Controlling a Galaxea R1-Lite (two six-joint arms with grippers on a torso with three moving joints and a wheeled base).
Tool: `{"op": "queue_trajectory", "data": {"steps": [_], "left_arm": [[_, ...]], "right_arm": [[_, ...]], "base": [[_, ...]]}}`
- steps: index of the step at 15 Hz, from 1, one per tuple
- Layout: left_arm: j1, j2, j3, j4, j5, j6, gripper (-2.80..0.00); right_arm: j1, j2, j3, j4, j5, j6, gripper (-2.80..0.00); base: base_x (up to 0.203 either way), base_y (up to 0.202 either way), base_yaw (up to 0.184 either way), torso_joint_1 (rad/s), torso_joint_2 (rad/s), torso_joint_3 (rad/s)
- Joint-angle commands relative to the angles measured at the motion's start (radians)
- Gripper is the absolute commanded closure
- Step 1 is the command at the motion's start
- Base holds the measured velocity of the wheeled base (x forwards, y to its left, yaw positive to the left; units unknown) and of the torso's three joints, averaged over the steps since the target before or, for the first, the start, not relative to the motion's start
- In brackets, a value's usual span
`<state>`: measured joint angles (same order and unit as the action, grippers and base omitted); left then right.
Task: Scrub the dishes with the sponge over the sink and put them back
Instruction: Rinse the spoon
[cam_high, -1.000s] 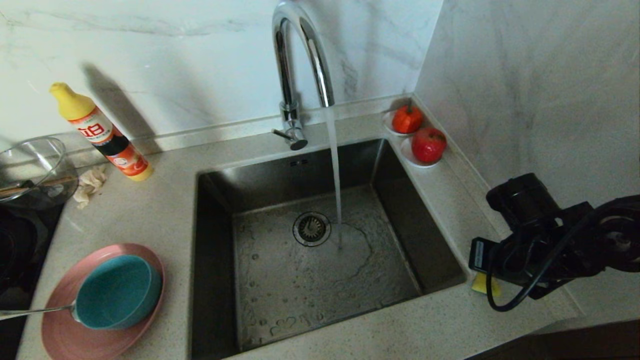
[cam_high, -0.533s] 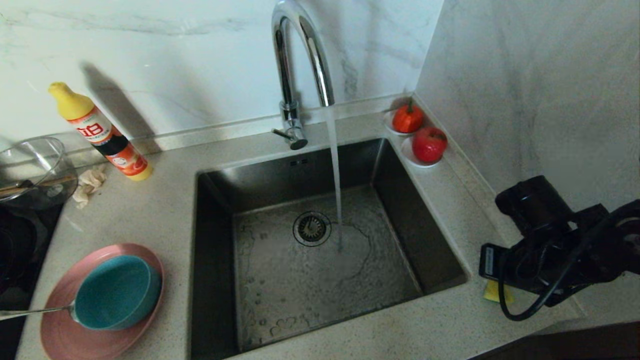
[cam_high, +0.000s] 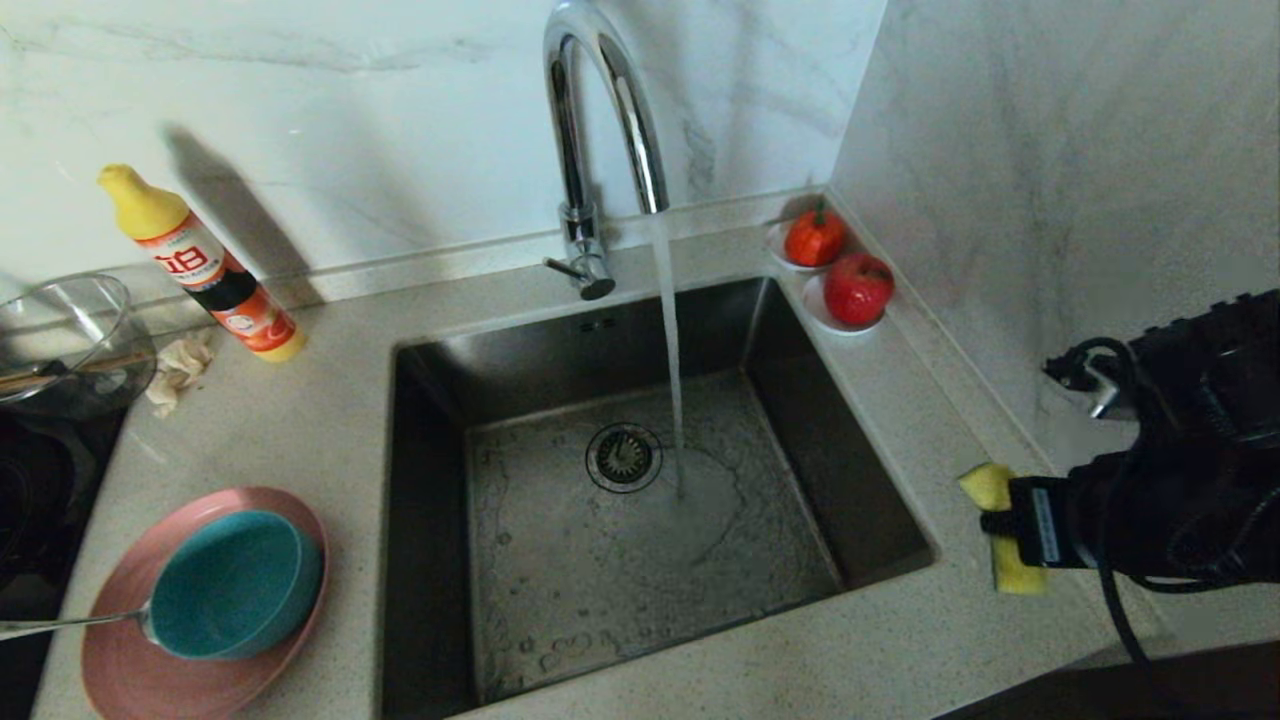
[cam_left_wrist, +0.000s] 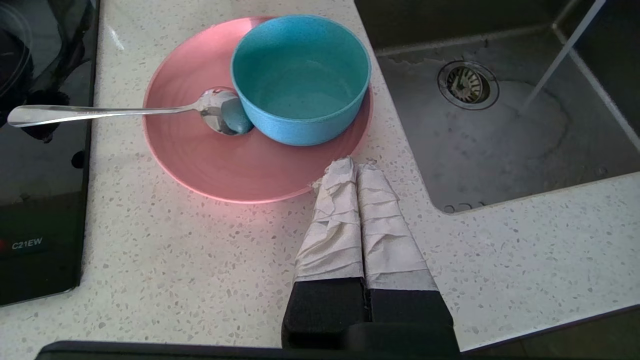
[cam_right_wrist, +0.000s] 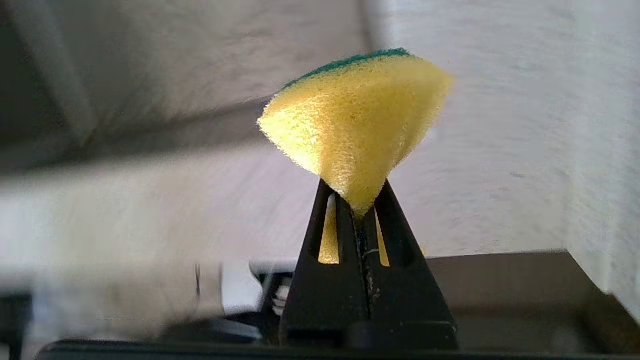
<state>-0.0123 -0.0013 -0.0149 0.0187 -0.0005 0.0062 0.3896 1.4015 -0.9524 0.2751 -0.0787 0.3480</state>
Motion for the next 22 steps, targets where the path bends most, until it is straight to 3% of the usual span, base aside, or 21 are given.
{"op": "queue_trajectory", "data": {"steps": [1, 6, 9, 10, 16, 18, 22], "left_arm": [[0.000, -0.002, 0.001, 0.000, 0.000, 0.000, 0.00], [0.000, -0.002, 0.000, 0.000, 0.000, 0.000, 0.00], [0.000, -0.002, 0.000, 0.000, 0.000, 0.000, 0.00], [0.000, -0.002, 0.000, 0.000, 0.000, 0.000, 0.00], [0.000, -0.002, 0.000, 0.000, 0.000, 0.000, 0.00], [0.000, -0.002, 0.000, 0.000, 0.000, 0.000, 0.00], [0.000, -0.002, 0.000, 0.000, 0.000, 0.000, 0.00]], "right_arm": [[0.003, -0.128, 0.038, 0.003, 0.099, -0.146, 0.00], [0.003, -0.221, 0.037, 0.127, 0.347, -0.345, 0.00], [-0.004, -0.215, 0.046, 0.161, 0.354, -0.407, 0.00], [-0.014, -0.199, 0.047, 0.161, 0.331, -0.406, 0.00], [-0.035, -0.012, 0.109, 0.077, -0.058, -0.392, 0.00], [-0.035, 0.040, 0.124, 0.029, -0.100, -0.369, 0.00], [-0.035, 0.110, 0.128, -0.017, -0.107, -0.318, 0.00]], "base": [[0.000, 0.000, 0.000, 0.000, 0.00, 0.000], [0.000, 0.000, 0.000, 0.000, 0.00, 0.000], [0.000, 0.000, 0.000, 0.000, 0.00, 0.000], [0.000, 0.000, 0.000, 0.000, 0.00, 0.000], [0.000, 0.000, 0.000, 0.000, 0.00, 0.000], [0.000, 0.000, 0.000, 0.000, 0.00, 0.000], [0.000, 0.000, 0.000, 0.000, 0.00, 0.000]]}}
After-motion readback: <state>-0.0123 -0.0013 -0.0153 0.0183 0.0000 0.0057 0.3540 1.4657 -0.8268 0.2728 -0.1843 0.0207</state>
